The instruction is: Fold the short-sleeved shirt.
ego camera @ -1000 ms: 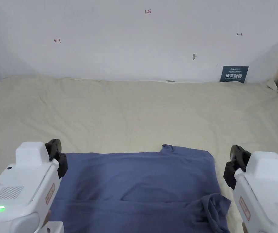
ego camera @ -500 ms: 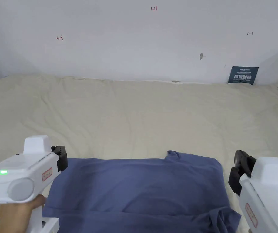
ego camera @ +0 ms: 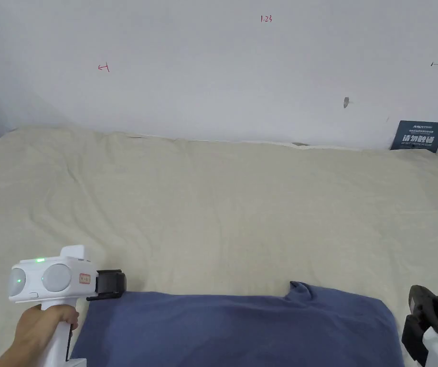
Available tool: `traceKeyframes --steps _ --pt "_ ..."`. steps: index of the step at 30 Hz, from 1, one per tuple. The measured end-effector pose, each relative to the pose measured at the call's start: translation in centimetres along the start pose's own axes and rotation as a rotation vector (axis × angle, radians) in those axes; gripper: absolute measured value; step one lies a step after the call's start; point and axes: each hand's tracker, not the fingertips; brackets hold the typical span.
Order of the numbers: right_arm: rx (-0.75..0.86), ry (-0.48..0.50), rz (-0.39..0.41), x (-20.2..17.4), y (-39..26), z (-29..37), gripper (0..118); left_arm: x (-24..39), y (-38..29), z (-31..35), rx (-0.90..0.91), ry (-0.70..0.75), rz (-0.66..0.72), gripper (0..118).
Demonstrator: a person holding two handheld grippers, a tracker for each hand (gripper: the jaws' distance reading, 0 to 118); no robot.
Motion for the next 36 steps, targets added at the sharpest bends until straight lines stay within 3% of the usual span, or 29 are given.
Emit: traceKeyframes --steps 5,6,8,9,11,12,13,17,19,21,22,23,24,28,31,33,35,36 --pt "-0.039 -0.011 -0.001 -0.4 -0.7 -2.3 1 -0.6 0.3 -3.9 -0.039 0.033 -0.011 90" --pt "-0.046 -0.013 0.0 -0.4 -0.8 -2.6 1 -0.5 0.1 -4.3 -0.052 0.033 -0.013 81" --pt "-0.064 -0.014 -0.006 0.4 -1.4 -3.6 1 0.0 -0.6 -5.0 -0.068 0.029 -0.018 44" --pt "-0.075 -0.013 -0.015 0.5 -1.5 -3.9 1 0.4 -1.1 -5.0 -0.067 0.039 -0.035 36" --pt "-0.104 -0.003 -0.032 1.6 -1.9 -5.1 1 0.8 -1.4 -4.8 -0.036 0.069 -0.079 34" --pt "-0.117 0.002 -0.039 2.0 -2.0 -5.7 1 0.8 -1.3 -4.7 -0.034 0.062 -0.075 23" --pt "-0.138 0.007 -0.059 2.4 -2.0 -6.4 2 0.8 -1.3 -4.5 -0.026 0.057 -0.076 2" --pt "-0.244 0.011 -0.106 4.8 -2.2 -10.7 7 0.9 -1.3 -2.2 0.069 0.009 -0.038 1" --pt "-0.307 0.005 -0.123 5.8 -2.4 -13.3 38 1.0 -1.1 -0.4 0.112 -0.015 -0.034 1" --pt "-0.38 0.0 -0.132 6.7 -2.9 -16.1 82 1.4 -1.2 1.9 0.148 -0.056 -0.03 1" --pt "-0.416 0.002 -0.124 7.0 -3.3 -17.7 98 1.5 -1.3 2.8 0.157 -0.072 -0.036 1" --pt "-0.465 -0.005 -0.13 6.8 -3.6 -18.9 107 1.5 -1.3 3.5 0.169 -0.079 -0.04 1" --pt "-0.494 -0.016 -0.122 6.8 -3.9 -19.7 109 1.6 -1.3 4.0 0.171 -0.083 -0.045 1" --pt "-0.629 -0.017 -0.117 5.6 -5.6 -22.8 102 1.7 -1.3 5.3 0.183 -0.097 -0.057 1" --pt "-0.669 0.004 -0.143 5.5 -7.2 -24.4 62 1.7 -1.4 5.3 0.178 -0.088 -0.064 1" --pt "-0.699 0.03 -0.126 5.2 -8.0 -25.1 55 1.4 -1.5 5.1 0.171 -0.083 -0.058 1" --pt "-0.659 0.006 -0.048 4.8 -8.1 -24.8 53 1.2 -1.9 5.1 0.164 -0.074 -0.053 1" --pt "-0.644 0.016 -0.018 4.7 -8.1 -24.5 46 1.1 -2.1 5.3 0.164 -0.072 -0.051 1"
